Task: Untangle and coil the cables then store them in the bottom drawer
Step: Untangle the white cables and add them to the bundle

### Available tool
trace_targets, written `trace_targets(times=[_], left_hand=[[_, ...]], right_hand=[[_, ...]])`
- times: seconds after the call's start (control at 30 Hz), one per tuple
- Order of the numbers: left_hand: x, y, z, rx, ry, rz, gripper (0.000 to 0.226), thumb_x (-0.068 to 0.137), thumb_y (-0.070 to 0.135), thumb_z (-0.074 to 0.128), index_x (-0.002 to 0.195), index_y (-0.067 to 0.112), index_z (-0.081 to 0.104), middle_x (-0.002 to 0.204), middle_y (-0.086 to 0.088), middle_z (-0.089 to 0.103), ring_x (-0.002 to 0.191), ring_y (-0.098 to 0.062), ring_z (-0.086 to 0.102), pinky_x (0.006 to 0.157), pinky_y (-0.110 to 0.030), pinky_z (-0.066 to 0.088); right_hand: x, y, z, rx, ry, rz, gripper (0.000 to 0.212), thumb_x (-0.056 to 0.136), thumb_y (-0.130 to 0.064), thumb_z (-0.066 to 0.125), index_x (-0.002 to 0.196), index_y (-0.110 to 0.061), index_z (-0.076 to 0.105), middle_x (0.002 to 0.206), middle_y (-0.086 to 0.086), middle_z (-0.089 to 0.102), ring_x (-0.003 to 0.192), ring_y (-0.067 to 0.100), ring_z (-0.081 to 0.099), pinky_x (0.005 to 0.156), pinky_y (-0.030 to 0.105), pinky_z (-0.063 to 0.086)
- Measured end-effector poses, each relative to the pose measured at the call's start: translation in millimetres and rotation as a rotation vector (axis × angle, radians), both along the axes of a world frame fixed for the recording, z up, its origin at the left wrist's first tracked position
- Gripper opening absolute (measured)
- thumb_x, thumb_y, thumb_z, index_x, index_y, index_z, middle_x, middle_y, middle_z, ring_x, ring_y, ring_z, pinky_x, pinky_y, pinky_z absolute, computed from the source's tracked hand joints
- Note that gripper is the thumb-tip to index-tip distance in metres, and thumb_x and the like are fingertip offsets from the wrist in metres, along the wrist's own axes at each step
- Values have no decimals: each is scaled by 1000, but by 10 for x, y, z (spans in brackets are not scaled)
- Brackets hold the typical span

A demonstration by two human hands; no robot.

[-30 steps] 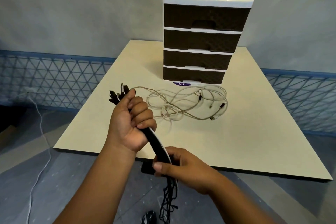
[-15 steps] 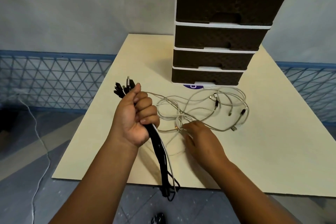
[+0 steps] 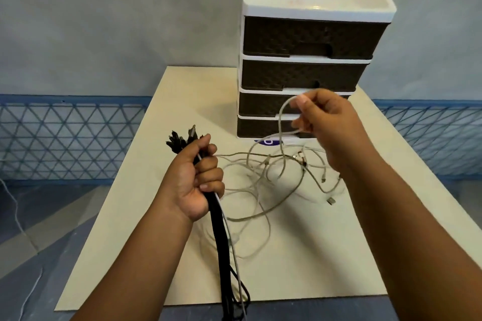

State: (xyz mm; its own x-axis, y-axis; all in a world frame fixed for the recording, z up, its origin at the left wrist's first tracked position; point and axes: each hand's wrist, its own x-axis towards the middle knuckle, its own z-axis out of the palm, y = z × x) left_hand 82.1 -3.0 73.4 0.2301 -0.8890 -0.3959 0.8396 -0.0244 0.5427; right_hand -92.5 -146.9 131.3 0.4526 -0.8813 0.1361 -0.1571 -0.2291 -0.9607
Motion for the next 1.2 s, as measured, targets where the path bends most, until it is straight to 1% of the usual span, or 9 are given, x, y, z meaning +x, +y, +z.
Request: trace_targets(times=[0.13,0.23,0.4,0.5,0.67,0.87,0.97,1.07,1.2], left_hand=[[8,-41,28,7,-11,-46,23,82,34,59,65,20,57,36,7,20,26,-3,20,30,-12,13],[2,-71,63,13,-19,-76,21,80,34,60,65,20,58,36,7,19,25,-3,19,30,-13,13],[-31,-96,95,27,-25,-112,22,81,34,60,67,18,62,36,6,19,26,-3,19,31,-13,13],[-49,-109,110,36,-28,-129,22,82,35,60,69,18,64,37,7,18,27,-2,19,32,-12,13],[-124,-125,167,1,-42,-208,28,81,42,60,71,17,67,37,8,18,28,-2,18,33,-12,12],[-253,-166,205,-29,-56,-298,49,80,70,56,78,21,66,54,10,14,56,-4,9,50,-18,11],[-213,-167,189,-7,-51,-280,29,79,44,66,71,16,66,43,9,25,40,-3,15,42,-15,11],[-124,-128,171,-70,-60,-300,20,70,26,73,64,18,56,38,9,20,30,-3,15,32,-12,15],[-61,-75,159,-172,-42,-380,31,56,22,83,58,18,53,44,10,15,36,-7,9,35,-14,16]], right_hand=[[12,-125,495,189,-514,239,21,103,-21,44,97,-14,63,68,1,59,71,20,62,73,33,53],[-2,-169,687,237,-696,390,21,104,-22,40,102,-13,59,89,8,70,85,28,67,81,38,52],[12,-71,632,-28,-276,193,19,104,-19,43,98,-11,60,68,4,68,59,22,62,64,33,53],[-21,-19,616,96,-384,225,22,104,-21,43,108,-10,61,60,2,56,48,14,47,57,28,44],[-28,96,655,222,-479,282,23,104,-20,39,116,-12,57,95,9,71,48,12,45,56,29,44],[-64,631,254,88,-167,769,22,94,-8,54,112,-3,66,90,20,68,69,29,60,59,36,54],[-222,769,-81,51,173,979,16,93,-8,64,108,-5,71,97,20,71,84,32,66,77,43,57],[-351,718,-357,118,127,844,15,92,-21,65,94,-10,75,97,16,72,90,28,67,85,41,54],[-329,400,-799,177,116,145,10,91,-23,67,85,-19,73,80,1,71,69,16,67,67,32,53]])
